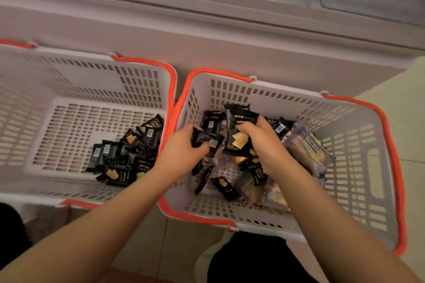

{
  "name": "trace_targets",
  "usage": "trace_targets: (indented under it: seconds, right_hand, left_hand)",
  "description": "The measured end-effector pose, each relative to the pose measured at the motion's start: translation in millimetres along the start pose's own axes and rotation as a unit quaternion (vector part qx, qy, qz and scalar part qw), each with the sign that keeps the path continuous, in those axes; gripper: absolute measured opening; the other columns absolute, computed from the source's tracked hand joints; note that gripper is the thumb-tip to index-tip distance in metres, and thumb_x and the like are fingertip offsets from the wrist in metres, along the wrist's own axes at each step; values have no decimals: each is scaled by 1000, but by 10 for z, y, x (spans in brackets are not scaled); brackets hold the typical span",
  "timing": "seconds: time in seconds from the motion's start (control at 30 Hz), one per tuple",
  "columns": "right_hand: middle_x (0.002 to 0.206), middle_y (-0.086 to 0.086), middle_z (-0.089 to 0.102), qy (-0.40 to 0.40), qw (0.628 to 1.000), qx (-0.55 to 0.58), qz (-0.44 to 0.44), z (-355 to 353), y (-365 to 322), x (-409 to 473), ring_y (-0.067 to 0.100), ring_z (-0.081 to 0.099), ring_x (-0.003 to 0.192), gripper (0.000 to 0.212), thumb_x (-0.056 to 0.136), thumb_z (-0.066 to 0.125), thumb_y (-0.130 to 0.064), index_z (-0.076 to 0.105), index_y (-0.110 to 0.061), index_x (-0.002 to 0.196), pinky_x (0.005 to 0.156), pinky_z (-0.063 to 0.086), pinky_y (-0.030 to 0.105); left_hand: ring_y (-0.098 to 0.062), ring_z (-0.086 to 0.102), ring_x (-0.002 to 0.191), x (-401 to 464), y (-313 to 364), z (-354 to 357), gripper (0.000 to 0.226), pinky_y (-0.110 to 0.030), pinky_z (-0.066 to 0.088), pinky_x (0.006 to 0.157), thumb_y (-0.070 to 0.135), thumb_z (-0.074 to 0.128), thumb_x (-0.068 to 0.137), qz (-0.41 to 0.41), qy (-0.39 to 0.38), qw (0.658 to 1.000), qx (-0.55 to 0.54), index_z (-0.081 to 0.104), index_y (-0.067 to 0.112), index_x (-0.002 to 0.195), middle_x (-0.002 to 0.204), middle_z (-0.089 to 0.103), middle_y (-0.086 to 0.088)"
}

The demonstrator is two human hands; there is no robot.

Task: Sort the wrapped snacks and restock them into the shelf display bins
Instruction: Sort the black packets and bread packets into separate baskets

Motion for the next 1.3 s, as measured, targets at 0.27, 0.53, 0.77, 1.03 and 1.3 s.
trace_targets:
  seconds: [0.27, 0.53, 0.77, 1.03, 1.3]
  right_hand:
    - [113, -1, 62, -102, 943, -258, -181, 1259, -842, -211, 16, 58, 104, 38, 85, 64, -24, 50, -19, 120, 80, 43, 27]
    - [124, 12, 54, -157, 764, -569, -261, 2260, -445, -479, 29, 47, 118, 51, 87, 61, -34, 44, -9, 128, 94, 44, 42]
    - [120, 6, 52, -131, 602, -664, -425, 2020, -639, -546, 24, 46, 112, 32, 94, 40, -19, 47, -12, 124, 90, 36, 32]
    - [102, 4, 62, 8, 787, -559, -261, 767, -353, -76, 22, 56, 95, 22, 93, 45, -19, 56, -13, 112, 74, 47, 36]
    - [93, 16, 68, -56, 869, -491, -20, 179, 1165, 218, 32, 62, 88, 10, 90, 52, -15, 59, -8, 90, 67, 43, 33]
  left_hand:
    - [-1, 61, 72, -619, -548, -1353, 23, -17, 46, 60, 20, 63, 81, -23, 205, 968, -143, 51, 40, 84, 73, 64, 16]
    - [-14, 57, 85, -837, -1481, -1565, 13, -24, 36, 66, 19, 60, 85, -155, 287, 931, -162, 54, 21, 96, 80, 56, 14]
    - [-27, 58, 106, -574, -1520, -600, 35, -31, 42, 86, 25, 53, 90, -154, -106, 981, 61, 56, 10, 121, 115, 64, -13]
    - [-21, 55, 105, -494, -645, -808, 26, -30, 42, 87, 9, 51, 88, 18, 78, 996, 29, 59, 10, 113, 111, 60, -5]
    - [-27, 60, 96, -340, 286, 377, 26, -34, 46, 68, 22, 39, 93, 217, -140, 945, 199, 59, 14, 106, 106, 62, -4]
Point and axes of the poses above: each hand's wrist, its own x-axis towards the middle knuckle, its own z-axis out of the palm, y = z × x, the point moved 10 cm from there along x, towards the middle knuckle
